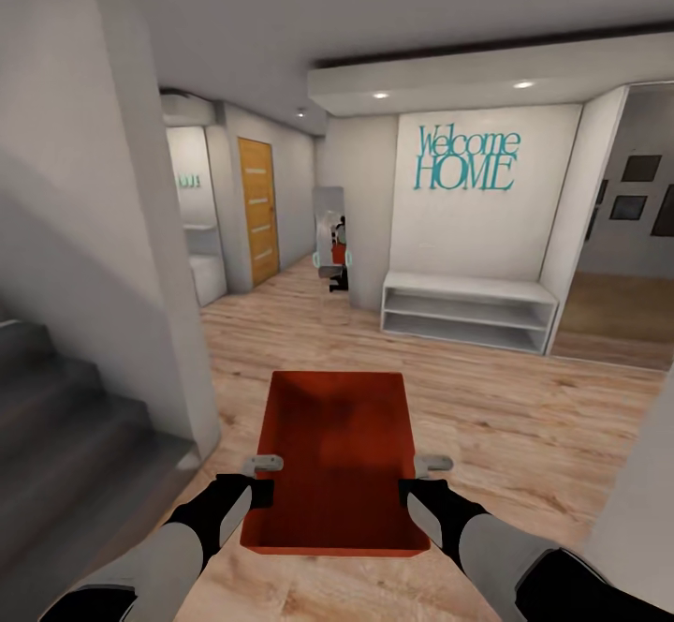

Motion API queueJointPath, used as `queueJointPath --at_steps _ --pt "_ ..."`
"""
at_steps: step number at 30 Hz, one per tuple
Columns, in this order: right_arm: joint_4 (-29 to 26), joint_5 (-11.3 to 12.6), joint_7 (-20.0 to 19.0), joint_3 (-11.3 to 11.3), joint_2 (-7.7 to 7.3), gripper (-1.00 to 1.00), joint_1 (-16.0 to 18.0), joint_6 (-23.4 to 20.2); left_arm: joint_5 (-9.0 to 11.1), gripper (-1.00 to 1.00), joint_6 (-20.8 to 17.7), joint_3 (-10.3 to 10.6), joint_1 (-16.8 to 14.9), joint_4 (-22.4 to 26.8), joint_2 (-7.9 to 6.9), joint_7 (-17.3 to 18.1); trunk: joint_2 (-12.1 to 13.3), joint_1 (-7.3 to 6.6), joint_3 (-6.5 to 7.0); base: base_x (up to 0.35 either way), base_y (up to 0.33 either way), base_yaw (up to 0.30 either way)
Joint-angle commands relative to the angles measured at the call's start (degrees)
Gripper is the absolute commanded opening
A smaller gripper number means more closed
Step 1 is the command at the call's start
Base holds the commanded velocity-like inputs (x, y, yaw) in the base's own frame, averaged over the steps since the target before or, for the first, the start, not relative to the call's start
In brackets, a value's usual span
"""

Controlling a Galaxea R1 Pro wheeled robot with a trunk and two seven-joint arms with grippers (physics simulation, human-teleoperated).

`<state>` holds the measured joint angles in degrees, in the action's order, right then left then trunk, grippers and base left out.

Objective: Move the two storage containers from the living room to the garage. In the garage, place one container on the floor and stack the other container on top of it (either order is fine).

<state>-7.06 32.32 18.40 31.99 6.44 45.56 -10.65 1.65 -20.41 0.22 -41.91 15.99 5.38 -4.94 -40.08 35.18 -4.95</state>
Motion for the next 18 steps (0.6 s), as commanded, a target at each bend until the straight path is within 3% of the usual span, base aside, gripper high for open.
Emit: queueJointPath --at_steps 1,18 --pt "-0.14 -1.29 0.49 1.06 0.15 -1.0 0.06 -0.43 -0.94 -1.0 -0.42 -0.39 -0.02 0.0 0.15 -0.6 -0.08 0.05 -0.09 0.321 0.0 0.0" --pt "-0.14 -1.3 0.49 1.06 0.15 -1.0 0.08 -0.43 -0.94 -1.0 -0.42 -0.39 -0.02 0.0 0.16 -0.6 -0.08 0.05 -0.09 0.321 0.0 0.0"
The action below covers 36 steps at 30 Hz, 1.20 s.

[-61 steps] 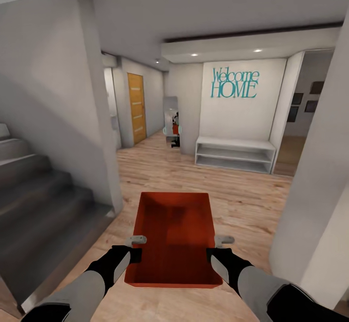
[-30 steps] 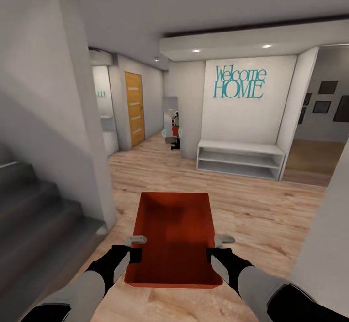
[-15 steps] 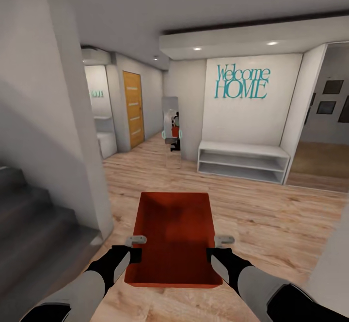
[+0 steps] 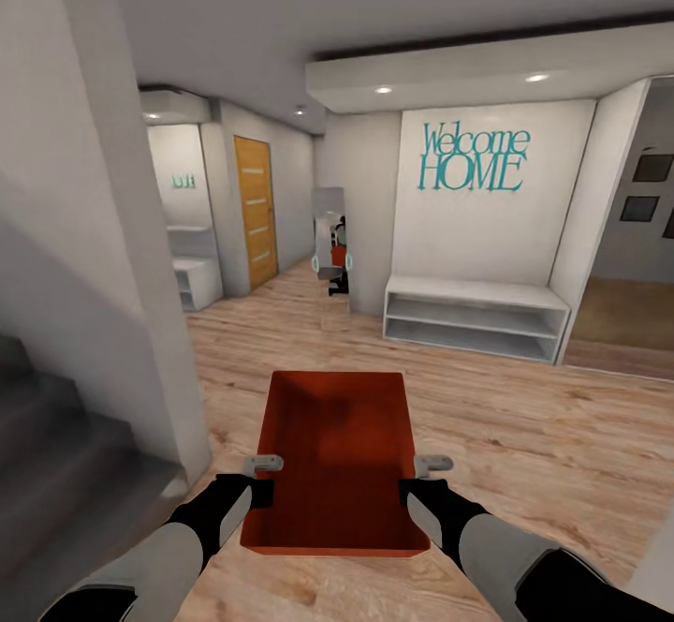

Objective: Move the two storage containers from the living room to the garage. In the garage, place one container on the floor and stack the other container on top of it (either order is fine).

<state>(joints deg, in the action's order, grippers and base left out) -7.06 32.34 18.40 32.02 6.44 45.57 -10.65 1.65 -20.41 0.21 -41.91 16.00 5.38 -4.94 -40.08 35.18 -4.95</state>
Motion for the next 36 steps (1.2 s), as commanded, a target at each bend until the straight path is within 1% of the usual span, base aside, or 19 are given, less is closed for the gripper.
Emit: queueJointPath --at_steps 1,13,25,36 --pt "-0.15 -1.32 0.49 1.03 0.15 -1.0 0.05 -0.43 -0.95 -1.0 -0.42 -0.39 -0.01 0.0 0.16 -0.6 -0.08 0.05 -0.09 0.321 0.0 0.0" --pt "-0.15 -1.33 0.49 1.03 0.15 -1.0 0.06 -0.43 -0.95 -1.0 -0.42 -0.39 -0.01 0.0 0.16 -0.6 -0.08 0.05 -0.09 0.321 0.0 -0.005" --pt "-0.15 -1.32 0.49 1.03 0.15 -1.0 0.05 -0.43 -0.95 -1.0 -0.42 -0.39 -0.01 0.0 0.17 -0.6 -0.08 0.05 -0.09 0.321 0.0 -0.207" --pt "-0.15 -1.34 0.49 1.03 0.15 -1.0 0.04 -0.43 -0.95 -1.0 -0.42 -0.39 -0.01 0.0 0.24 -0.6 -0.08 0.05 -0.09 0.321 0.0 -0.02"
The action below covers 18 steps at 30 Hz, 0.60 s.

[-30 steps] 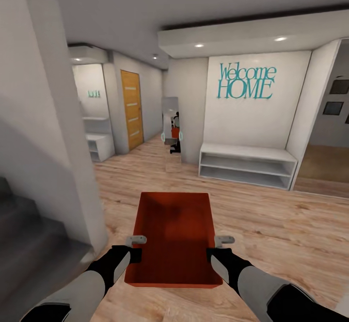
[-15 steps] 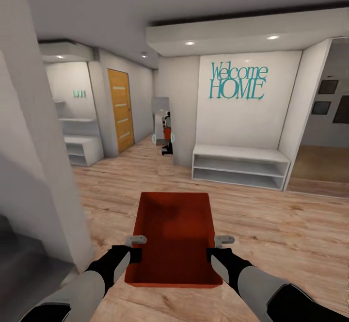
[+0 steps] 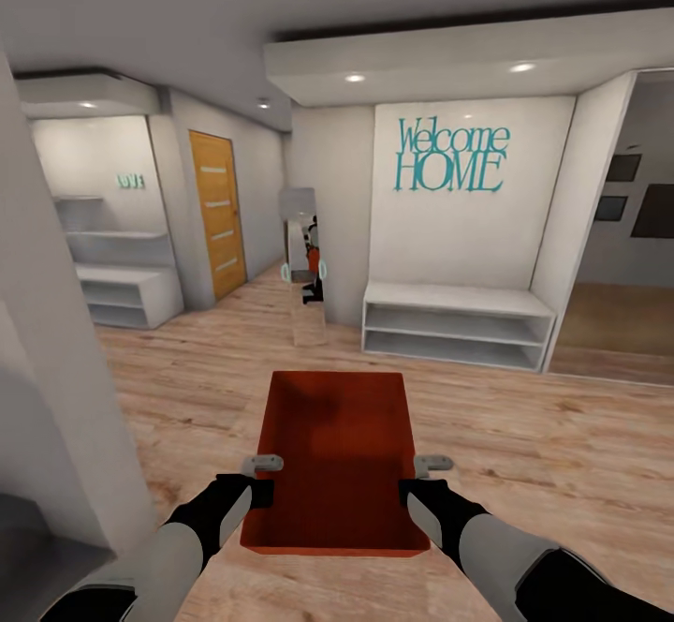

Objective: Move the two storage containers from the living room to the garage. In the garage, place one container on the floor and stack the other container on top of it (either order is fine).

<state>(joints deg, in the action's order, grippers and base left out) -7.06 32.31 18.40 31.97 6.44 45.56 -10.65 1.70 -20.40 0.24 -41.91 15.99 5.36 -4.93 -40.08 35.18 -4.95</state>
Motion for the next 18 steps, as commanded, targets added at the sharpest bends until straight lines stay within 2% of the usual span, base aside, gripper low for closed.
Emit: queueJointPath --at_steps 1,18 --pt "-0.14 -1.3 0.5 1.07 0.15 -1.0 0.06 -0.43 -1.0 -1.0 -0.43 -0.41 -0.02 0.0 0.25 -0.61 -0.08 0.05 -0.09 0.321 0.0 0.0" --pt "-0.14 -1.31 0.5 1.07 0.15 -1.0 0.08 -0.43 -0.94 -1.0 -0.43 -0.41 -0.02 -0.03 0.26 -0.61 -0.08 0.05 -0.09 0.321 0.0 0.0"
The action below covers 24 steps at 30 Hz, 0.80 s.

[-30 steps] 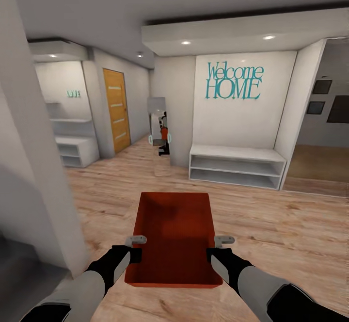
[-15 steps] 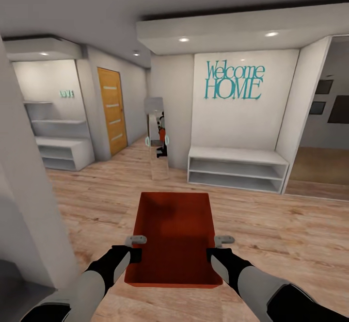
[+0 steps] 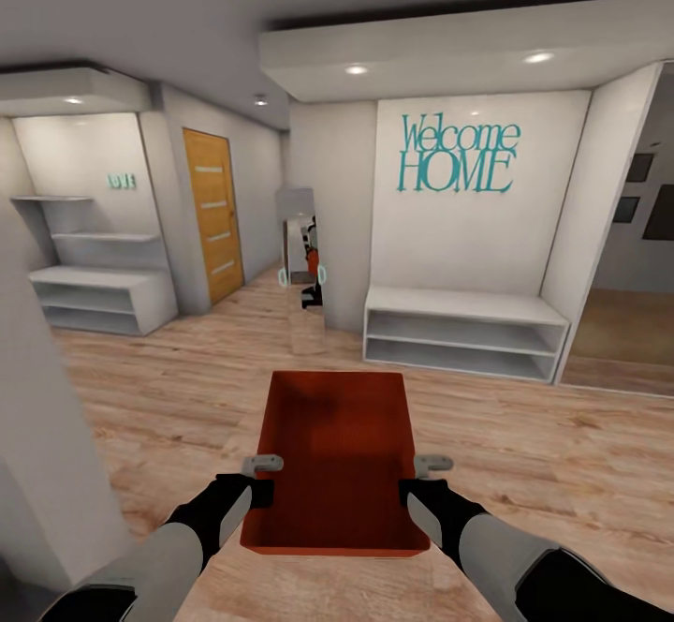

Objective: Move the two storage containers from the living room to the garage. In the garage, place one container on the floor and stack the other container on top of it (either order is fine).

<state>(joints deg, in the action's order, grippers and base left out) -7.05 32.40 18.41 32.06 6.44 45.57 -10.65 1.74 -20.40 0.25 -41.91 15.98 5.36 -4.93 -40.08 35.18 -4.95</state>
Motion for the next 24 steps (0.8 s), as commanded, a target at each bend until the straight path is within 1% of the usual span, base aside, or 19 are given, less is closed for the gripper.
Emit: queueJointPath --at_steps 1,24 --pt "-0.16 -1.39 0.49 0.99 0.15 -1.0 0.05 -0.42 -0.98 -1.0 -0.43 -0.43 -0.02 0.0 0.27 -0.61 -0.08 0.05 -0.09 0.322 0.0 0.0" --pt "-0.16 -1.39 0.49 0.99 0.14 -1.0 0.07 -0.42 -0.97 -1.0 -0.43 -0.43 -0.02 0.01 0.27 -0.61 -0.08 0.05 -0.09 0.321 0.0 0.0"
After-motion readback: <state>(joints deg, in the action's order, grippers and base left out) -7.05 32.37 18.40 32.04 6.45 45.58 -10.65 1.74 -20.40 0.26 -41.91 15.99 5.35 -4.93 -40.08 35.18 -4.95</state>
